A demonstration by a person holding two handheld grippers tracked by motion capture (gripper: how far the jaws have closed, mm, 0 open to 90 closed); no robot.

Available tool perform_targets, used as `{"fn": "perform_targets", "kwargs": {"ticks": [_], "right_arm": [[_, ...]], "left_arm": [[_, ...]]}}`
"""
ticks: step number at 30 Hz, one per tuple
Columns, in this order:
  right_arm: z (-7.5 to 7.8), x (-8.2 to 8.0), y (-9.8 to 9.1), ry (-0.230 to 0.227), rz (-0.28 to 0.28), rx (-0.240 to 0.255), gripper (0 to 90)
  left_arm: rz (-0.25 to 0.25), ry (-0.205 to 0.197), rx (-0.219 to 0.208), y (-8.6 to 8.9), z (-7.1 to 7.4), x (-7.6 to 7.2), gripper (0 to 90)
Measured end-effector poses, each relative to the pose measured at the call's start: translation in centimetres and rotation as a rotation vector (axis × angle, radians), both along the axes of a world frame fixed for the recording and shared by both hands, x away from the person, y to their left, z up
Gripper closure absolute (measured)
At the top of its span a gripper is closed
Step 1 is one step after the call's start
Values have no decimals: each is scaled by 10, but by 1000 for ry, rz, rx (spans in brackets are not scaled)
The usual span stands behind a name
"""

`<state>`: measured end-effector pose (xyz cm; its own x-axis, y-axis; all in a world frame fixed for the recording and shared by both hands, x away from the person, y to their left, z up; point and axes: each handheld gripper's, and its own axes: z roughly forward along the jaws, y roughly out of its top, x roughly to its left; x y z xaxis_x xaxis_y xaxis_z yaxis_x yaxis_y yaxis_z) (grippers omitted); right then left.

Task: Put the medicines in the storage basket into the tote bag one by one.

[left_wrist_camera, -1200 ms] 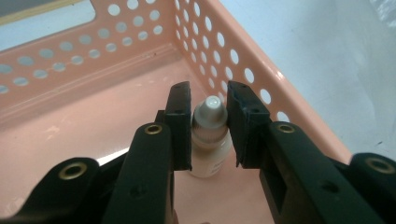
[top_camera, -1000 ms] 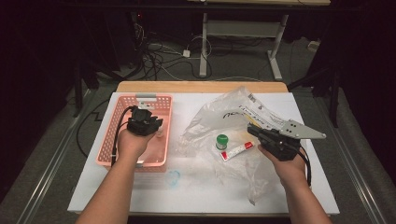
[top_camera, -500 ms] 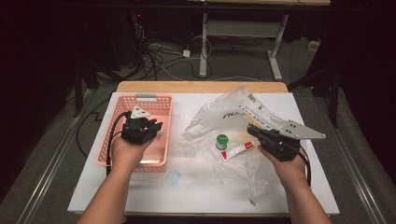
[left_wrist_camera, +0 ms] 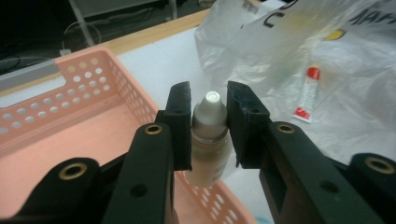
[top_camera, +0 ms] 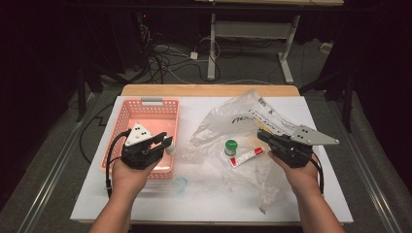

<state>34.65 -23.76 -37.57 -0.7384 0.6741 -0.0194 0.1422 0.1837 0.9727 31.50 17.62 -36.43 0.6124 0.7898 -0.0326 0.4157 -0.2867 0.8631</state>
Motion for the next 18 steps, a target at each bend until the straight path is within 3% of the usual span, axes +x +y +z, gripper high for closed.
{"fn": "perform_targets", "kwargs": {"ticks": [4,12,18], "right_arm": [[0,0,0,2,0,0,900],[-1,0,1,6,1,-3,900],[-2,0,3,3,6,-10,900]], "left_arm": [[-49,-1,-28,-8,-1,-10,703],[-141,-1,-25,-33,-7,-28,702],[-194,10,-17,-57,-16,-28,702]]}}
